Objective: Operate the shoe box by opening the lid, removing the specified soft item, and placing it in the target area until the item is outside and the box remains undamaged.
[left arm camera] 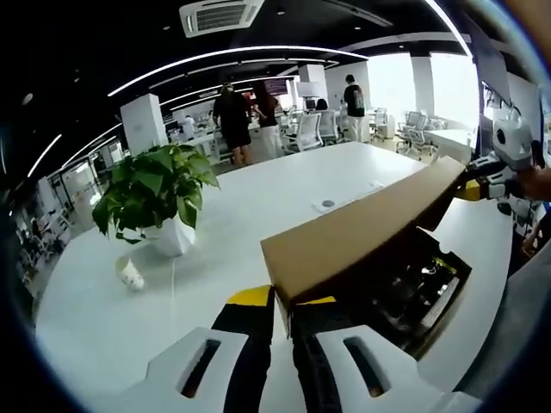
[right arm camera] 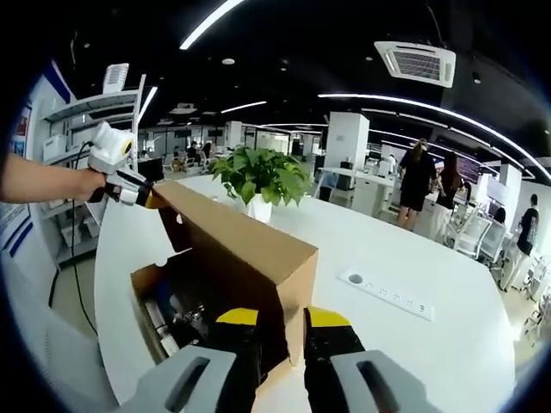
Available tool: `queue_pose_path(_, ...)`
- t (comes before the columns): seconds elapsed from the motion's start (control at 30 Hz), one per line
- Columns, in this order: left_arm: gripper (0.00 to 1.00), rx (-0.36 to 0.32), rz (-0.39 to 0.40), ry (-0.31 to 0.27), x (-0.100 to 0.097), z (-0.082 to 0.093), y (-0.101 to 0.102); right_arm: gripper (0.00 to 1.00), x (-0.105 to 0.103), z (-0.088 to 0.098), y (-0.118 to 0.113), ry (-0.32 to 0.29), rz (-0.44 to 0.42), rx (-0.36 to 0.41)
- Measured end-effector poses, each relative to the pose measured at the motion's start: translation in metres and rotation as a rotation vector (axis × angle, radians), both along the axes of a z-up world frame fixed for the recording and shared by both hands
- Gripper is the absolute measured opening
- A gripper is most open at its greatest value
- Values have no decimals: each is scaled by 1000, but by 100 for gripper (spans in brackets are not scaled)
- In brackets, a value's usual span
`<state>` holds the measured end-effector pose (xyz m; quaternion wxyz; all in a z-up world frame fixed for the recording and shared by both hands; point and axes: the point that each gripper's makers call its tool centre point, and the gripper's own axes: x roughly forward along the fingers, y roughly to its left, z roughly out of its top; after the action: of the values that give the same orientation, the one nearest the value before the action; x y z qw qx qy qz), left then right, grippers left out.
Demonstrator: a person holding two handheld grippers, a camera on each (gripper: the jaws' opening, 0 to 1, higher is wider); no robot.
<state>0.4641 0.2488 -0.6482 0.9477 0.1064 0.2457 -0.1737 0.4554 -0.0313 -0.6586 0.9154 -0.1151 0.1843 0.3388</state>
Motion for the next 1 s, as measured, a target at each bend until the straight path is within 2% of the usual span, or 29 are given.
queue_pose_path(0.73,4,-13,9,-4,12,3,1,10,3,-41,-10,53,-18,-44)
queue_pose_path(0.8,4,-14,9,-5,13,3,1,9,5,-52,-14,67,-24,-62)
queue_pose_path(1.0,4,-22,10,-8,22,4,1,8,8,-58,-16,74,-32,-69)
